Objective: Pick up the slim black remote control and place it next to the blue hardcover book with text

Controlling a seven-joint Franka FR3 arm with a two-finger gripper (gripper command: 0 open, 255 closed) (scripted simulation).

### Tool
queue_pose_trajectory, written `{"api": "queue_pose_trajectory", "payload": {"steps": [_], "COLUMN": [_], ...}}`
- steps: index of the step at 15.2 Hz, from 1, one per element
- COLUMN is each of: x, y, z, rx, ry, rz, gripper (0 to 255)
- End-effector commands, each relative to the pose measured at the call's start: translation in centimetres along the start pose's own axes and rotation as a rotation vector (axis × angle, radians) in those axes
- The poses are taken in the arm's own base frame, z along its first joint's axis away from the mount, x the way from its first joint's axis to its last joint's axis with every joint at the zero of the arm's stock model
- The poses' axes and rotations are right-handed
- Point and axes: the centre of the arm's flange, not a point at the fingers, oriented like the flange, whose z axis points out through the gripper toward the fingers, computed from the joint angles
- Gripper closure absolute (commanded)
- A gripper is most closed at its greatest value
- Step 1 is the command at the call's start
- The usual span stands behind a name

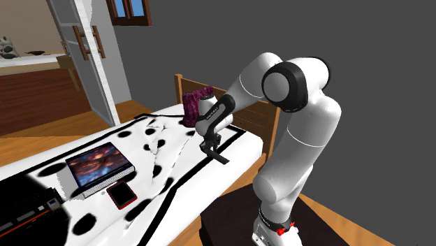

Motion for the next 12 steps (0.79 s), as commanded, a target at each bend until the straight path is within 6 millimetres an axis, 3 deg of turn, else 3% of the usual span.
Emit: {"api": "queue_pose_trajectory", "payload": {"steps": [1,5,12], "x": [-0.1,-0.1,0.0], "y": [0.2,0.2,0.5], "z": [0.2,0.2,-3.5], "rx": [0.000,0.000,0.000], "ry": [-0.006,-0.006,-0.006], "rz": [0.003,0.003,0.003], "gripper": [255,255,255]}}
